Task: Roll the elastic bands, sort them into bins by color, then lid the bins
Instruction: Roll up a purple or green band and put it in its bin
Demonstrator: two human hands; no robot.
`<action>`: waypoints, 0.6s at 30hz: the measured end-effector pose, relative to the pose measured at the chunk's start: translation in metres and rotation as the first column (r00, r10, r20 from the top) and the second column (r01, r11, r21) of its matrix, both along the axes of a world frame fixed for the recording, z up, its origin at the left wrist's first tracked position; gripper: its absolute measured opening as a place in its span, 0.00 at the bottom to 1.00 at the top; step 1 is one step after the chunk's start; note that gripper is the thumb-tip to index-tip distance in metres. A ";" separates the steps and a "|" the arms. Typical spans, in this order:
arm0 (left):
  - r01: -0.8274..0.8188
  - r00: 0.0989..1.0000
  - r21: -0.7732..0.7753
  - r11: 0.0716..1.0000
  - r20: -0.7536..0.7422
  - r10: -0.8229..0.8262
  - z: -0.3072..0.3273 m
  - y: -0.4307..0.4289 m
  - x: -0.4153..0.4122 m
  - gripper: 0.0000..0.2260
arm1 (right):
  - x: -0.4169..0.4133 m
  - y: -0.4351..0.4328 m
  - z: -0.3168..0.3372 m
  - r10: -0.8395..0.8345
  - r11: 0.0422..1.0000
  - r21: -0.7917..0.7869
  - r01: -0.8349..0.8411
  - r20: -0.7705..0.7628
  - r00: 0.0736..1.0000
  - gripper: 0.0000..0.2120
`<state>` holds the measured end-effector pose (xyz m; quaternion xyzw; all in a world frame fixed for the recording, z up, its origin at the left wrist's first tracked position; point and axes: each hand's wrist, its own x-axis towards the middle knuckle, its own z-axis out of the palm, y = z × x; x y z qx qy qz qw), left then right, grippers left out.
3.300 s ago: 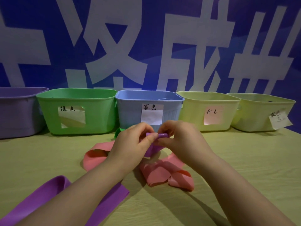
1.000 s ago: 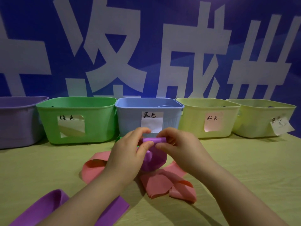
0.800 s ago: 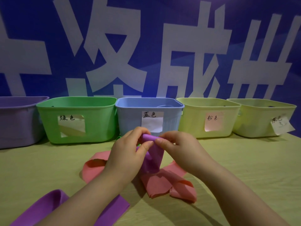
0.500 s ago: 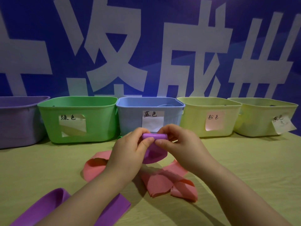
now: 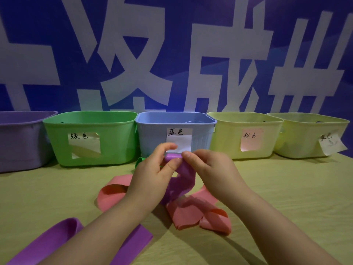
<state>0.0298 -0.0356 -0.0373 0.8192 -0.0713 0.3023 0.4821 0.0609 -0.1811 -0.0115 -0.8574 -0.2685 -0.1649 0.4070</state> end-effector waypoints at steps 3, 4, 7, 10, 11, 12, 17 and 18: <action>-0.036 0.999 0.026 0.999 0.041 0.035 0.002 -0.001 -0.001 0.04 | 0.000 0.000 -0.001 0.032 0.996 0.080 -0.030 -0.020 0.999 0.14; -0.044 0.998 0.016 0.999 0.047 0.043 0.002 0.000 -0.001 0.06 | -0.001 0.001 -0.001 0.065 0.989 0.138 -0.058 -0.044 0.997 0.08; -0.061 0.997 -0.030 0.998 0.050 0.062 0.004 0.002 0.000 0.07 | -0.001 0.003 -0.002 0.136 0.977 0.174 -0.125 -0.055 0.989 0.09; -0.016 0.998 -0.062 0.998 0.057 0.019 0.002 0.001 0.001 0.08 | -0.001 0.003 0.000 0.115 0.980 0.164 -0.110 -0.025 0.993 0.09; 0.005 0.999 -0.077 0.997 0.053 -0.001 0.001 0.000 0.001 0.10 | -0.002 0.002 0.000 0.113 0.979 0.176 -0.105 -0.039 0.993 0.08; 0.011 0.999 -0.083 0.996 0.047 -0.007 0.000 0.000 0.001 0.11 | -0.002 0.002 0.002 0.111 0.978 0.182 -0.100 -0.054 0.992 0.06; -0.023 0.996 -0.091 0.996 0.087 0.031 0.003 0.001 0.000 0.04 | -0.002 0.002 0.000 0.101 0.986 0.135 -0.093 -0.053 0.993 0.14; -0.026 0.996 -0.086 0.996 0.088 0.034 0.003 0.001 0.000 0.03 | -0.001 0.002 0.000 0.096 0.989 0.121 -0.088 -0.061 0.994 0.16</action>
